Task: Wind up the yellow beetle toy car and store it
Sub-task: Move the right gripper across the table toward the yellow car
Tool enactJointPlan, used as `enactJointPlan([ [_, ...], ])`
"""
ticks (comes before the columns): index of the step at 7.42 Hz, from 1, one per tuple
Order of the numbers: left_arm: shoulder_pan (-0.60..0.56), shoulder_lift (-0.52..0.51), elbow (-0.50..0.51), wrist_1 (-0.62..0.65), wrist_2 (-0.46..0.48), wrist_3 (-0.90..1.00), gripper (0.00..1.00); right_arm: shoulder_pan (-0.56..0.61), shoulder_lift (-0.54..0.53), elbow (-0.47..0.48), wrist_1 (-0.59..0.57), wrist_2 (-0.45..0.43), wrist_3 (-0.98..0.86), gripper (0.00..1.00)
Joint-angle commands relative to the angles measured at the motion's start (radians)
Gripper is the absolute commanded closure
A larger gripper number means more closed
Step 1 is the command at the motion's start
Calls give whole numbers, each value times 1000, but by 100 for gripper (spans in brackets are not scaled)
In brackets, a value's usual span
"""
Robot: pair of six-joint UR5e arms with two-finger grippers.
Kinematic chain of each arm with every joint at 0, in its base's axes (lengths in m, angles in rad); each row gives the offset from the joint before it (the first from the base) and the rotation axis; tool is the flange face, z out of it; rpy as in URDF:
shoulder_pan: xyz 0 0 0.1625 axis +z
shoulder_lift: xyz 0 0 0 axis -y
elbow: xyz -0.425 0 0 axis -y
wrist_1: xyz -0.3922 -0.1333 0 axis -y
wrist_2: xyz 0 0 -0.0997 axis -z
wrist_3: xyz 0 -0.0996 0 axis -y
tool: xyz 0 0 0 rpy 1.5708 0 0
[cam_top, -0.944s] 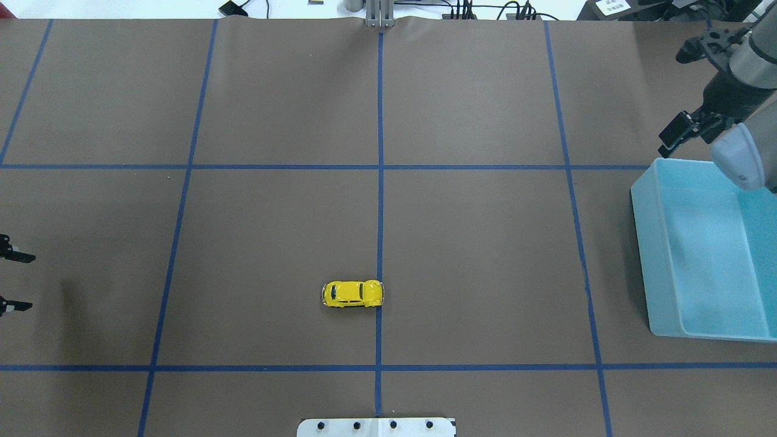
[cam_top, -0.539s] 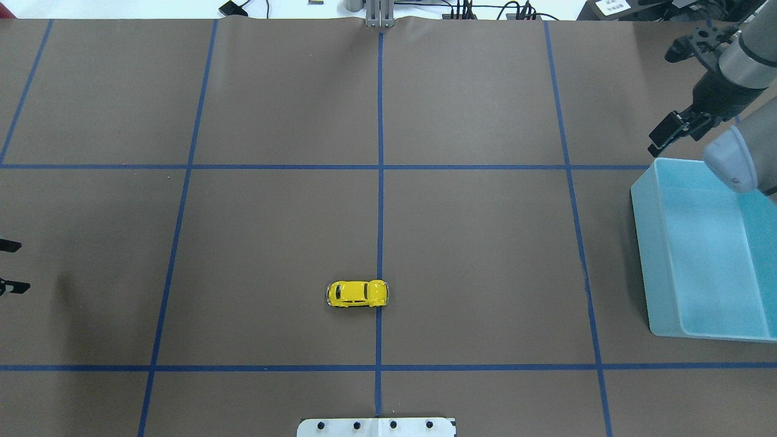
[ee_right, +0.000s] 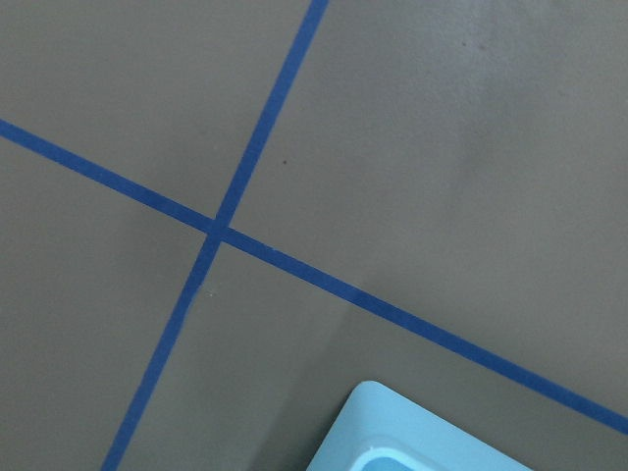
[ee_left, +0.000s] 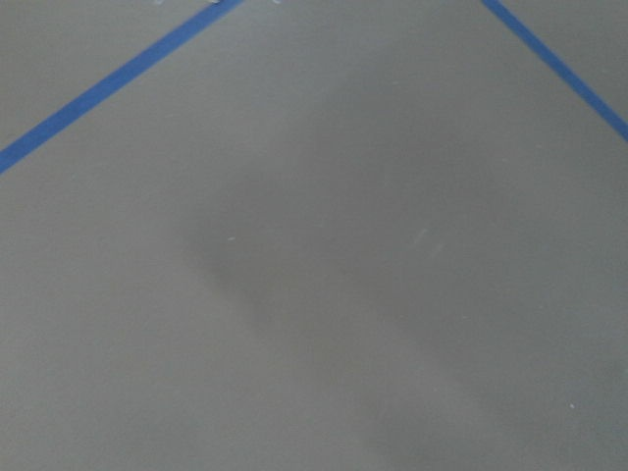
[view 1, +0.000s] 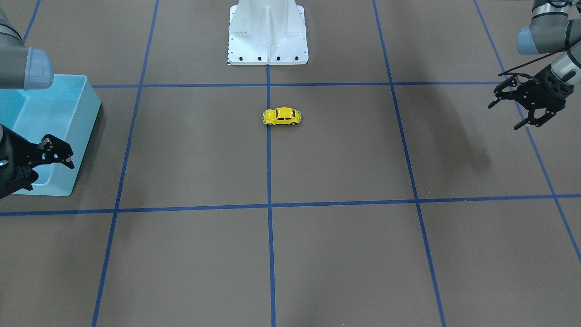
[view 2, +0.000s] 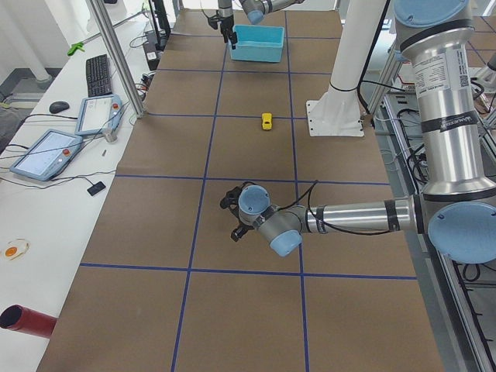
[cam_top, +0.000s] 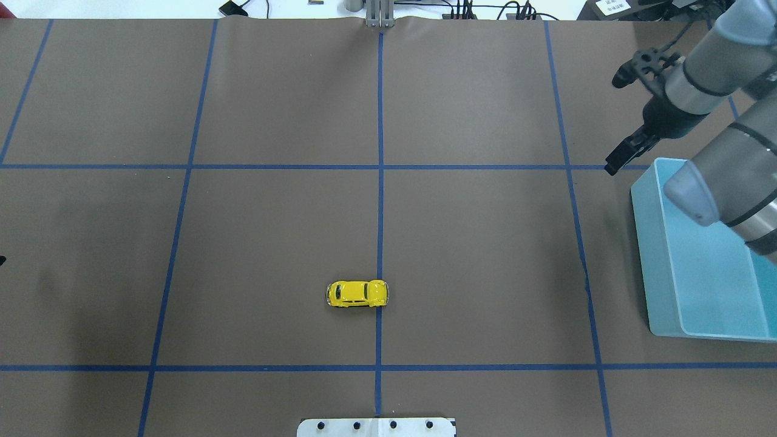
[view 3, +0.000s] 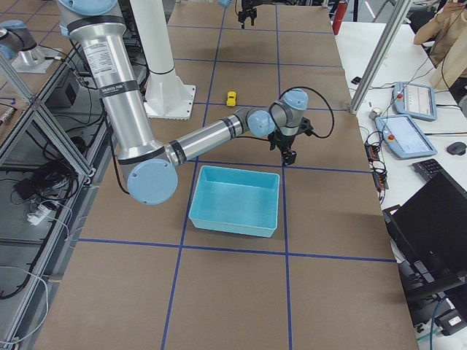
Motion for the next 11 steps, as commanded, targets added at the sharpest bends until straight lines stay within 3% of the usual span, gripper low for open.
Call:
enactJointPlan([
  [1,-85,-1,-32,178,0,5,0,-155,94,44,-57,-145,15,0],
  [3,-145,-4,-33,324,0,12,0,-190,168,90,-62,-117,103,0],
  [7,-260,-13,-160,647,-2,15,0,-419,180,274,-64,-275,111,0],
  [8,-297,-13,-192,707,1,87,0,-463,195,265,-70,-269,111,0],
  [10,-364,-10,-211,726,-7,180,0,-612,203,268,-69,-446,113,0],
  [11,-386,-9,-213,728,-8,205,0,-658,241,221,-63,-452,101,0],
])
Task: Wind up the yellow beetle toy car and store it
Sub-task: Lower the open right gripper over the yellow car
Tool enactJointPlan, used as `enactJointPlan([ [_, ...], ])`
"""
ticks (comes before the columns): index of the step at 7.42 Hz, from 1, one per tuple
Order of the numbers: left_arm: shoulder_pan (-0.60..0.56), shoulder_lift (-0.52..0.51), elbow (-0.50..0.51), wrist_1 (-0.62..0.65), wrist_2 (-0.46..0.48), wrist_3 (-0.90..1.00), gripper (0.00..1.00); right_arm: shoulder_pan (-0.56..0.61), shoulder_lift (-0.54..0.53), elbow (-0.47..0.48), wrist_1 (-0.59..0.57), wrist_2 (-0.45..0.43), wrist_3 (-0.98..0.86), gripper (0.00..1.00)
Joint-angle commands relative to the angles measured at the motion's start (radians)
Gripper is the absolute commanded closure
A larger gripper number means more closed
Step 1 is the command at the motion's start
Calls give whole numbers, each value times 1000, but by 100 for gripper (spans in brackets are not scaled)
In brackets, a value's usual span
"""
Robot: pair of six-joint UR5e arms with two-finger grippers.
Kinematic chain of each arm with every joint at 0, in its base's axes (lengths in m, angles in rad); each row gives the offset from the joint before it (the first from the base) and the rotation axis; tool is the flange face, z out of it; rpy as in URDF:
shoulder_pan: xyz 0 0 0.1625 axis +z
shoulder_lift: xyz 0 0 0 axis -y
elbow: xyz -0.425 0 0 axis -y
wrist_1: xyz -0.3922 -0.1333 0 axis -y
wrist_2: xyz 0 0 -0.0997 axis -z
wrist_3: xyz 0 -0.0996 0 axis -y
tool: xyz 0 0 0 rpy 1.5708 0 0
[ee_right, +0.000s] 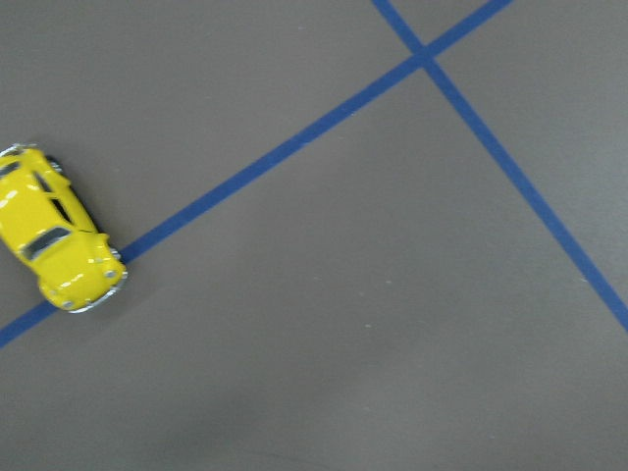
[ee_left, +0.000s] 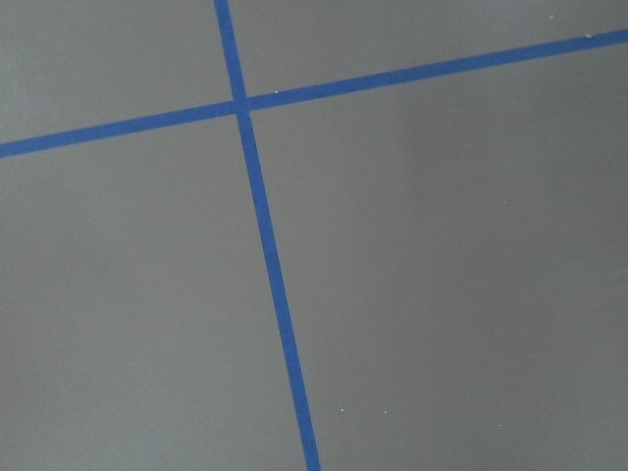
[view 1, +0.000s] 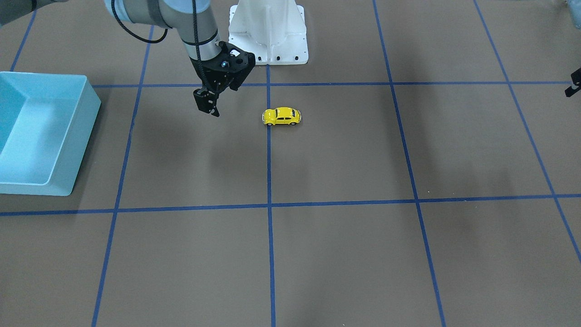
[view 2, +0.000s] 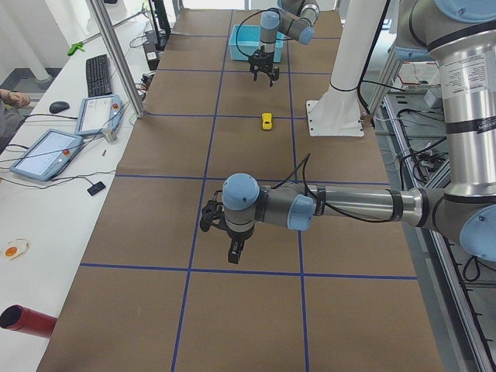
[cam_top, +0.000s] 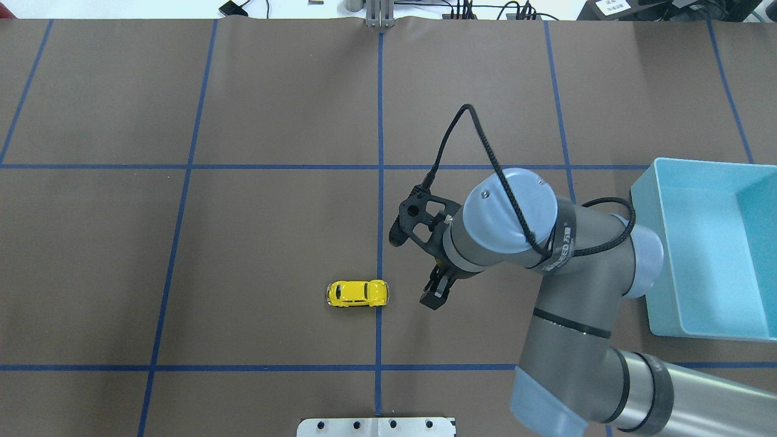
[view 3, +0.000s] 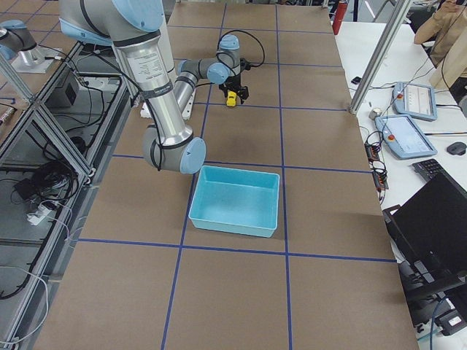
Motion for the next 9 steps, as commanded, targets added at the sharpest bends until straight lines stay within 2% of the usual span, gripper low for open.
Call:
enactJointPlan([
  [1,-43,8,-1,8,-3,79,0,-83,70,-50,5,-55,-93,0],
  [3,-112,5,17,78,3,144,0,-83,121,-99,5,-80,-168,0],
  [4,-135,-1,30,112,1,140,0,-86,130,-133,32,-128,-225,0],
  [5,-137,-21,39,135,4,141,0,-92,121,-191,122,-127,-246,0],
  [6,-140,-22,46,134,6,143,0,-92,171,-254,137,-130,-279,0],
  [9,-138,-22,53,128,48,133,0,-92,230,-322,139,-127,-299,1],
])
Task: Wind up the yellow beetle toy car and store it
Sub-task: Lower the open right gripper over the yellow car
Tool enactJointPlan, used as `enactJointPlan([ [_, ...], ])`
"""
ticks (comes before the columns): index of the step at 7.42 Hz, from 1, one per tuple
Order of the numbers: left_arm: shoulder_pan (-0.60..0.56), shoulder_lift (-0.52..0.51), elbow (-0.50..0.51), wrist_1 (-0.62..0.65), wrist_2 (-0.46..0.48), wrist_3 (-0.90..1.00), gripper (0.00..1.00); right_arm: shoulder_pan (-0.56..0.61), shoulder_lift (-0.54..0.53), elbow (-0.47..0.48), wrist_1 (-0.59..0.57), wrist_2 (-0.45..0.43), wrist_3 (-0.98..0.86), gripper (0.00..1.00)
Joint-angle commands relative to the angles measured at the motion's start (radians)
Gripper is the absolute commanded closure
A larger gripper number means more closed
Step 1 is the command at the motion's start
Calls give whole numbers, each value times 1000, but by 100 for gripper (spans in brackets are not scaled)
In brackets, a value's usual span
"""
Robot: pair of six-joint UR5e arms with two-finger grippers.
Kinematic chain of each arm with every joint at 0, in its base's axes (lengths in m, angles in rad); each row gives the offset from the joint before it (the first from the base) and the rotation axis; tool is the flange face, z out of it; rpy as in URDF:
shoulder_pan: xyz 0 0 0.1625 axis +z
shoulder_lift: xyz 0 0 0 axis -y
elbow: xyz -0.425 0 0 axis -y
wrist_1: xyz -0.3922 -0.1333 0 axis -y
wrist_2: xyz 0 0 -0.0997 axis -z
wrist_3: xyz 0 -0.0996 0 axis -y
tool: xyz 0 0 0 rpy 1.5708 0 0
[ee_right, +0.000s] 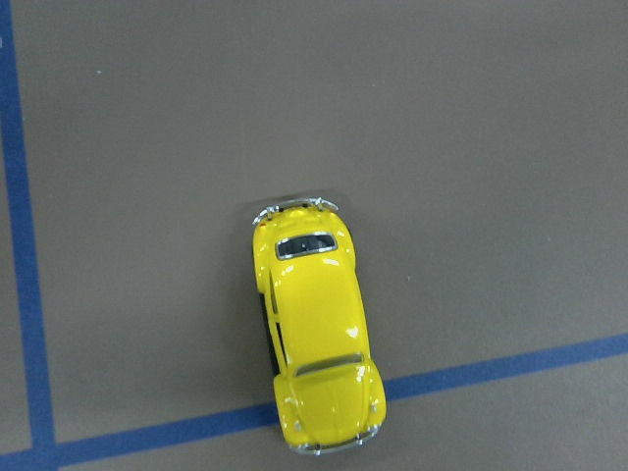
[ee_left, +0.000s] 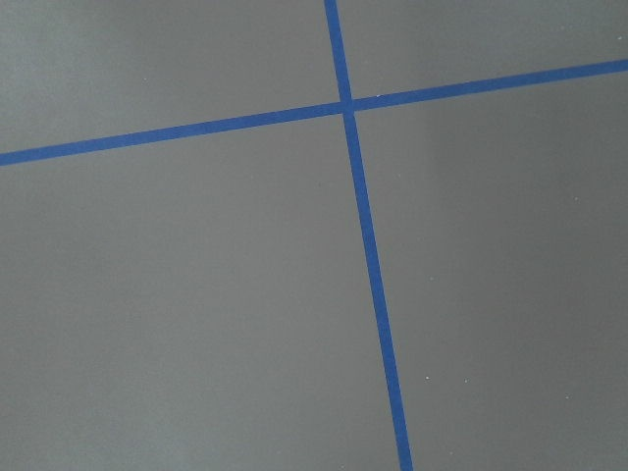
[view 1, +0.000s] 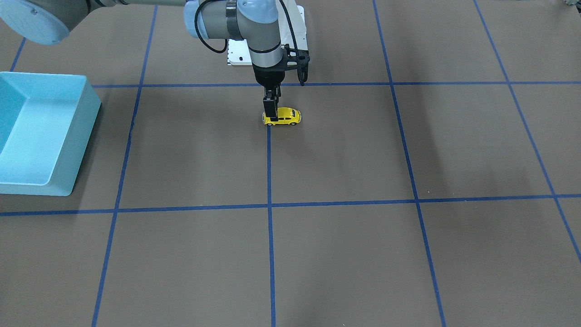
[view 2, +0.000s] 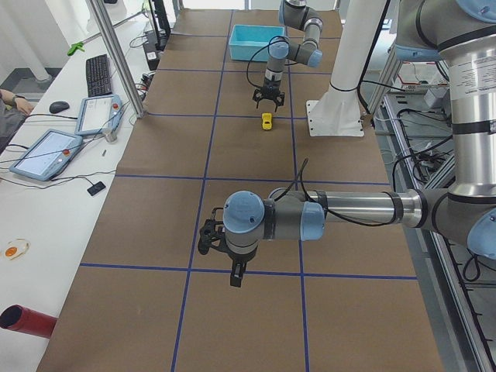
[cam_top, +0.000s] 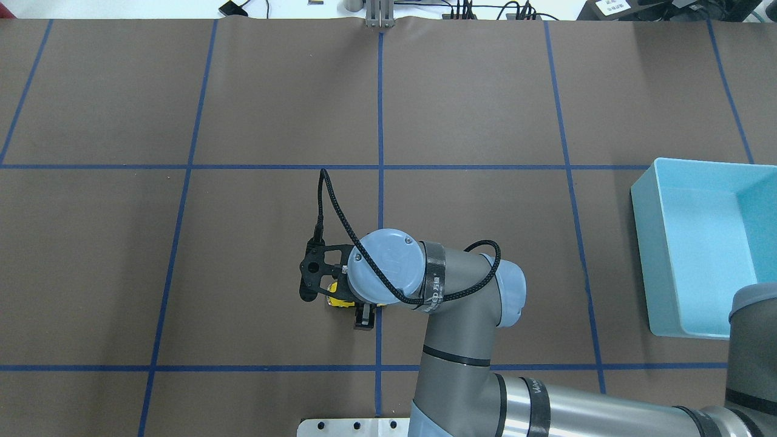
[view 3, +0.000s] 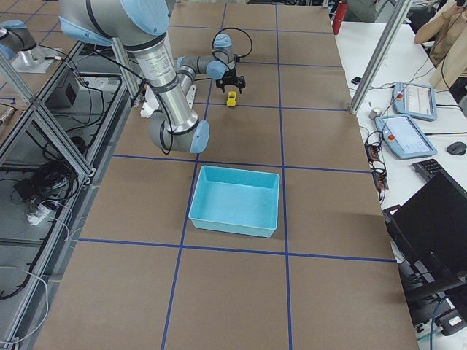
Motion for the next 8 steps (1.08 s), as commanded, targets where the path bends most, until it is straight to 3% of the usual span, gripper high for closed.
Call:
enactJointPlan([
  [1,0,-1,24,-11,25,-3,0,0,40,-71,4,-1,-26,1],
  [8,0,-16,12,0,16,-6,0,3,65,-131,20,3,-63,10],
])
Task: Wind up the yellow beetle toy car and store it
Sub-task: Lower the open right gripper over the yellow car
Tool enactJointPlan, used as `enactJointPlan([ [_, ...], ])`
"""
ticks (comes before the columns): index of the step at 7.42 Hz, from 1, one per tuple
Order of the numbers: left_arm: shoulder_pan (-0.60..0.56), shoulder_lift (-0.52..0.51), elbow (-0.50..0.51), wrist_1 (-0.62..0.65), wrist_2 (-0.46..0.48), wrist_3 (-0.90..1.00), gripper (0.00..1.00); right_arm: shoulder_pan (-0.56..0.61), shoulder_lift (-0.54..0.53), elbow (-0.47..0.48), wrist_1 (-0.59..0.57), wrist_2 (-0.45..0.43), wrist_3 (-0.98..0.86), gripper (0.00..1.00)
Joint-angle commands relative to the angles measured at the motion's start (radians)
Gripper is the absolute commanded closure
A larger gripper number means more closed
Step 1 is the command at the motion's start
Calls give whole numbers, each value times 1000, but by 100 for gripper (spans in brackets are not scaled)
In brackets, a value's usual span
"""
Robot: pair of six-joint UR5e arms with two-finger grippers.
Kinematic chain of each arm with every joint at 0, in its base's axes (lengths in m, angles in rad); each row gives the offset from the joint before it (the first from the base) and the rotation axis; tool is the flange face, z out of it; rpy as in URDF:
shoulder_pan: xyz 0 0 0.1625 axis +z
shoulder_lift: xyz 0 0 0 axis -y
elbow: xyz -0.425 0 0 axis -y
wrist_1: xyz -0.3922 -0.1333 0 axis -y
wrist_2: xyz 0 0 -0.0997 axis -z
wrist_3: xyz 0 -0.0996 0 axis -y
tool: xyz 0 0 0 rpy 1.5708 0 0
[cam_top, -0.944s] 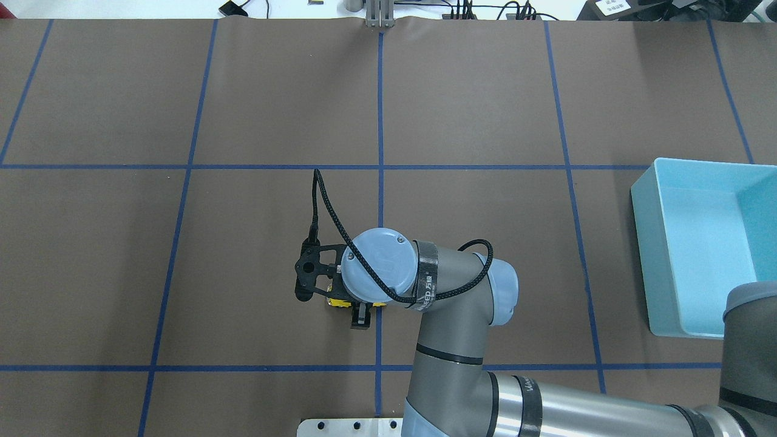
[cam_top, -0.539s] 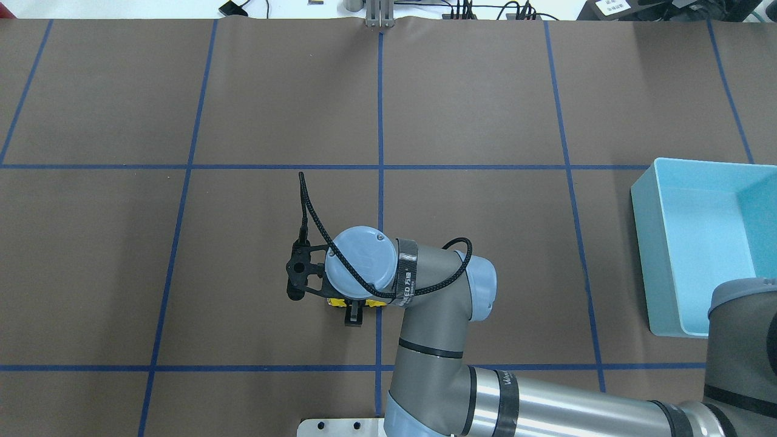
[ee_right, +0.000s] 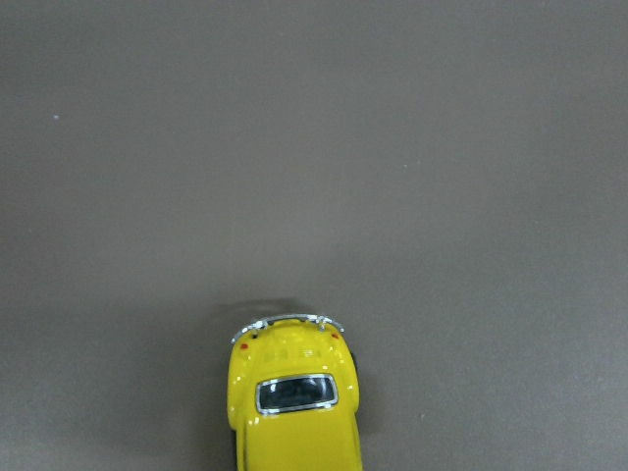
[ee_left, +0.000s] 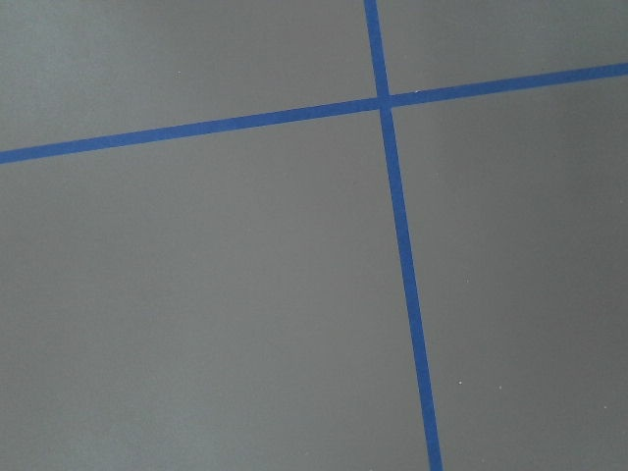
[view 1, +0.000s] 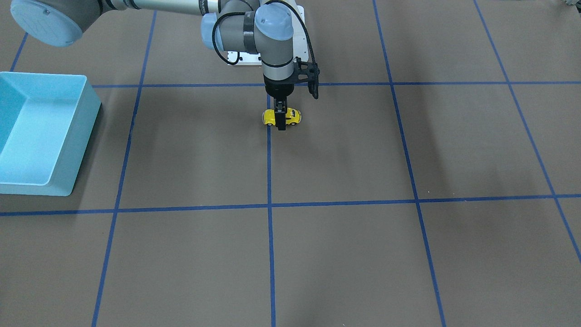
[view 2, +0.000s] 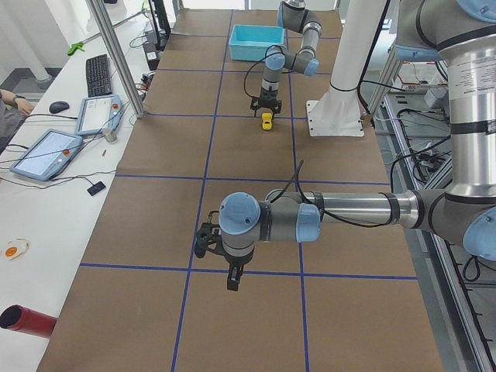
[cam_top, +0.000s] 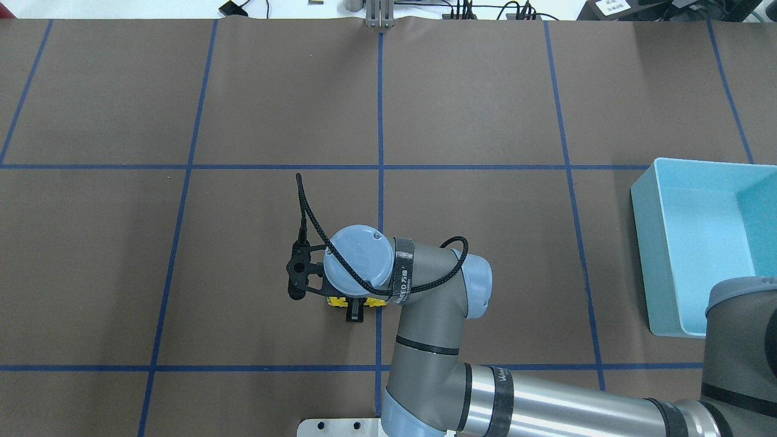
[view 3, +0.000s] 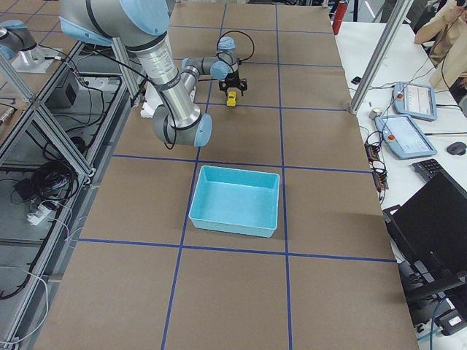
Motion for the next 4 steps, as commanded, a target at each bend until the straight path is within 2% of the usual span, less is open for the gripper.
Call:
enactJointPlan([
  [1,0,4,-5,1,-1,0,0,0,7,-16,6,0,2,13],
  [2,0,3,-8,0,-2,0,0,0,12,-19,6,0,3,17],
  [4,-3,18,-26,3,-1,0,0,0,10,-19,6,1,5,34],
])
